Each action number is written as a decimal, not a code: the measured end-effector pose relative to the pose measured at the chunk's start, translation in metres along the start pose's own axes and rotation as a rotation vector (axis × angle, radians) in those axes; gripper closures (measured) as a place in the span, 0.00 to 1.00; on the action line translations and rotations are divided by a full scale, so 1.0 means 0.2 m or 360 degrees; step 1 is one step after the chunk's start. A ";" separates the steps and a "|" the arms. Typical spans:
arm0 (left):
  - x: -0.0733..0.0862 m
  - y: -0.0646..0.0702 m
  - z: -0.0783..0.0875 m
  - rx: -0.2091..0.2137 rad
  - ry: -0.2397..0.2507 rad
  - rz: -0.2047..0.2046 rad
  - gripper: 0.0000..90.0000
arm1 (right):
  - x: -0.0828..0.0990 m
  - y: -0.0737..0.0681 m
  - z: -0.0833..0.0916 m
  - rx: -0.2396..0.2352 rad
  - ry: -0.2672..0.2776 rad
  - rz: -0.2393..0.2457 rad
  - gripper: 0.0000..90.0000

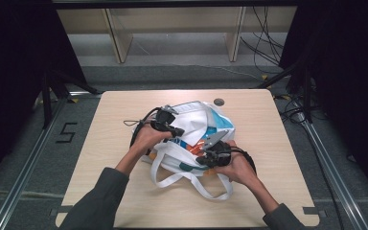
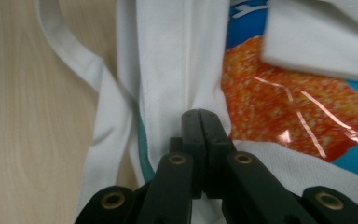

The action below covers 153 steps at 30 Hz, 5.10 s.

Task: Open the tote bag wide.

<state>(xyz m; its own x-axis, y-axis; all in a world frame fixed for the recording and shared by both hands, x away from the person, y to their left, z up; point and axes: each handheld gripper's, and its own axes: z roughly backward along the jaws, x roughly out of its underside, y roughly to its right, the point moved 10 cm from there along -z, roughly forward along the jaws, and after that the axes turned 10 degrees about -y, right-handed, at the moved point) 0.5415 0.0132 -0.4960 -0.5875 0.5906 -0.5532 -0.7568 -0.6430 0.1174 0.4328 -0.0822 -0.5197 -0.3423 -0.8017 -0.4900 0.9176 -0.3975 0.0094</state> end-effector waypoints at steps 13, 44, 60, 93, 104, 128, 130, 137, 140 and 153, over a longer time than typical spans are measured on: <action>-0.15 -0.29 -0.16 -0.0470 -0.0172 0.0043 0.99 | 0.10 -0.14 -0.10 -0.0086 -0.0114 0.0057 1.00; 0.36 -0.26 0.19 -0.0248 -0.0136 -0.0060 0.98 | 0.16 0.89 -0.03 0.0534 -0.0175 -0.0486 1.00; -0.06 -0.08 0.01 -0.0103 -0.0084 -0.0085 0.96 | -0.21 0.23 0.09 0.0178 0.0132 -0.0044 1.00; 0.24 -0.38 0.13 -0.0337 -0.0330 -0.0040 0.99 | 0.11 0.36 0.15 0.0345 0.0041 -0.0182 1.00; 0.23 -0.37 0.17 -0.0252 -0.0152 0.0053 0.94 | 0.21 0.38 0.14 0.0380 -0.0002 -0.0265 1.00; 0.41 0.08 0.10 0.0064 -0.0256 -0.0220 0.99 | -0.26 0.87 -0.14 0.0528 -0.0227 -0.0247 1.00; 0.41 0.08 0.10 0.0067 -0.0254 -0.0229 0.99 | -0.24 0.89 -0.18 0.0520 -0.0299 -0.0271 1.00; 0.33 0.03 0.14 0.0015 -0.0147 -0.0216 0.93 | -0.30 0.85 -0.03 0.0497 -0.0134 -0.0281 1.00; 0.22 -0.03 0.16 -0.0050 -0.0078 -0.0139 0.90 | -0.32 0.75 0.13 0.0407 0.0091 -0.0260 1.00; 0.17 -0.25 0.25 -0.0153 0.0153 0.0102 0.91 | 0.05 0.50 0.33 0.0439 0.0328 -0.0238 1.00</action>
<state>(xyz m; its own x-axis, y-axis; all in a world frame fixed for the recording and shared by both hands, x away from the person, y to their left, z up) 0.5454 0.0908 -0.4799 -0.6001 0.5004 -0.6241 -0.6850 -0.7244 0.0778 0.5071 -0.1588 -0.4664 -0.3947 -0.6300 -0.6688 0.7618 -0.6314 0.1452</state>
